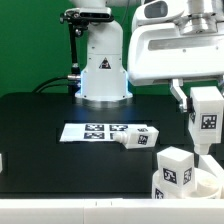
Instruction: Assemble stool
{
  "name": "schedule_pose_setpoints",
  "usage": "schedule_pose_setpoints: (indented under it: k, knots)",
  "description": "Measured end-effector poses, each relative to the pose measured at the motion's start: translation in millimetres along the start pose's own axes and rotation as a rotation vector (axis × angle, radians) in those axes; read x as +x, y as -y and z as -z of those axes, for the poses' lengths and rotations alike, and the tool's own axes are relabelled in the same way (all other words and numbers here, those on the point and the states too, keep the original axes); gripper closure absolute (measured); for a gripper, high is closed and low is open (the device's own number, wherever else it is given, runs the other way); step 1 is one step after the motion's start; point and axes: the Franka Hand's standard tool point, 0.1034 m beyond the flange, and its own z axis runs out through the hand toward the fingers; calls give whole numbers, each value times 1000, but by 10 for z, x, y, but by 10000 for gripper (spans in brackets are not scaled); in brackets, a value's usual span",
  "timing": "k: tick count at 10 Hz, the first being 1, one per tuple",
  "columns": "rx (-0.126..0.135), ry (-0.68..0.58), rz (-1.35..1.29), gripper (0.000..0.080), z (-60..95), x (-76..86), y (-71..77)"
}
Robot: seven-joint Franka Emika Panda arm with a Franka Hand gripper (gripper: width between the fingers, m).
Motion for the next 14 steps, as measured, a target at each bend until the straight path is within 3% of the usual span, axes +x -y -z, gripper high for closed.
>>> schedule_pose_setpoints:
  k: [2, 7, 14]
  knots:
    - [-8, -12, 11, 466, -152, -45, -20]
    - [-8, 12, 32, 466, -315, -236, 71]
    - [-15, -41, 42, 466, -433, -311, 86]
